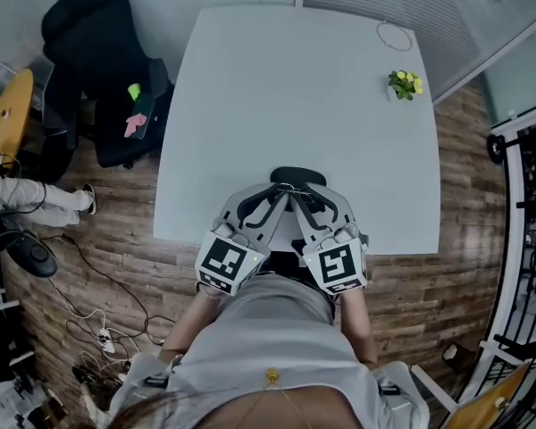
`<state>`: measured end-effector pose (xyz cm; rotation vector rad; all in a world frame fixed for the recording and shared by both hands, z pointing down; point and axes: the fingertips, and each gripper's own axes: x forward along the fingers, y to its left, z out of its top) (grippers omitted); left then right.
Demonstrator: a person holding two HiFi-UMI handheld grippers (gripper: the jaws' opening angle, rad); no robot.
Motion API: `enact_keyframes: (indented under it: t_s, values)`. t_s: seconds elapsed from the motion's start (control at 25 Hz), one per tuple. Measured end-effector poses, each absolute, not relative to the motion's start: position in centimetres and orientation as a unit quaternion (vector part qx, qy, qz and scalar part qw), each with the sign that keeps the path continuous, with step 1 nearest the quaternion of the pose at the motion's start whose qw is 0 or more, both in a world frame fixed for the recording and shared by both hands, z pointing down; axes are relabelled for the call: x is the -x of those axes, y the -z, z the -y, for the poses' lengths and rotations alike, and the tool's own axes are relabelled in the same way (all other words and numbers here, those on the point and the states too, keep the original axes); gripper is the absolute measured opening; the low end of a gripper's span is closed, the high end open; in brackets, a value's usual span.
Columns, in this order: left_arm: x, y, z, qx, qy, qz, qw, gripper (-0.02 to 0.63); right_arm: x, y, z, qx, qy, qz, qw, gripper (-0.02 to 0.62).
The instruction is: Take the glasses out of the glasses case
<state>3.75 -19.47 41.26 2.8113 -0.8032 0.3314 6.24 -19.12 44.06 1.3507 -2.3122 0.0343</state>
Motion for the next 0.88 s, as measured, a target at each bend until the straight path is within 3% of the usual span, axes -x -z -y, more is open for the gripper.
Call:
enact_keyframes:
  t_s: [0.88]
  values:
    - [-1.4, -43.5, 20.5, -0.948, -0.137, 0.259, 0.122, 0.066, -6.7, -55.8, 19.5, -0.445, -0.075, 0.807, 0.381, 0.101]
